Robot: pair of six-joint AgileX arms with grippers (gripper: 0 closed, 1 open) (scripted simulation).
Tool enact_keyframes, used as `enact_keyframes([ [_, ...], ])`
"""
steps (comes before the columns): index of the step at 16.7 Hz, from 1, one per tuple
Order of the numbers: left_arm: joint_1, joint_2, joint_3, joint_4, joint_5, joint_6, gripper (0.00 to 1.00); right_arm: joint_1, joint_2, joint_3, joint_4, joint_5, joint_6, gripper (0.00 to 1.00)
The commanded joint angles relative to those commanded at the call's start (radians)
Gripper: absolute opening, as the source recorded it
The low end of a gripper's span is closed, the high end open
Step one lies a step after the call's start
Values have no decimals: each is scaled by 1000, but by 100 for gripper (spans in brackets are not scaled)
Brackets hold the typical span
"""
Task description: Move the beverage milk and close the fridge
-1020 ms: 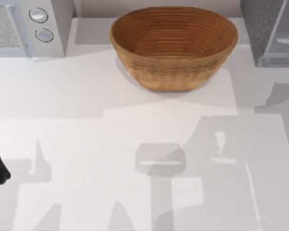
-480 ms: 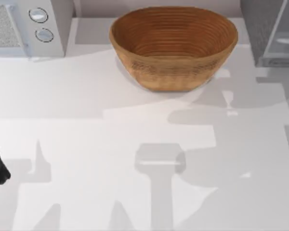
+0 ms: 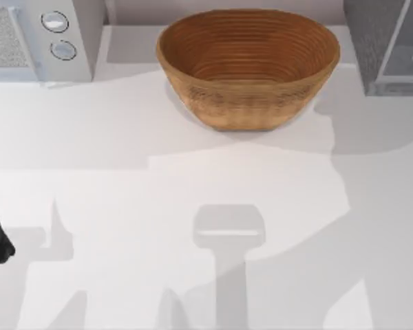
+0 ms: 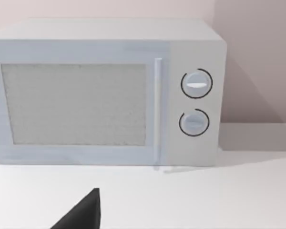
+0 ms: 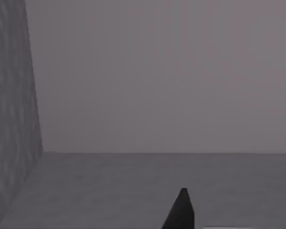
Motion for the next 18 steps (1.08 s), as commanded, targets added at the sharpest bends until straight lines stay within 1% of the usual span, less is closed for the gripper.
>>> enact_keyframes([
  [2, 0, 0, 0, 0, 0, 0, 100, -10, 32, 32, -4, -10, 0, 0],
  [13, 0, 0, 0, 0, 0, 0, 100, -10, 33, 33, -4, -10, 0, 0],
  [18, 0, 0, 0, 0, 0, 0, 100, -10, 33, 33, -4, -10, 0, 38],
])
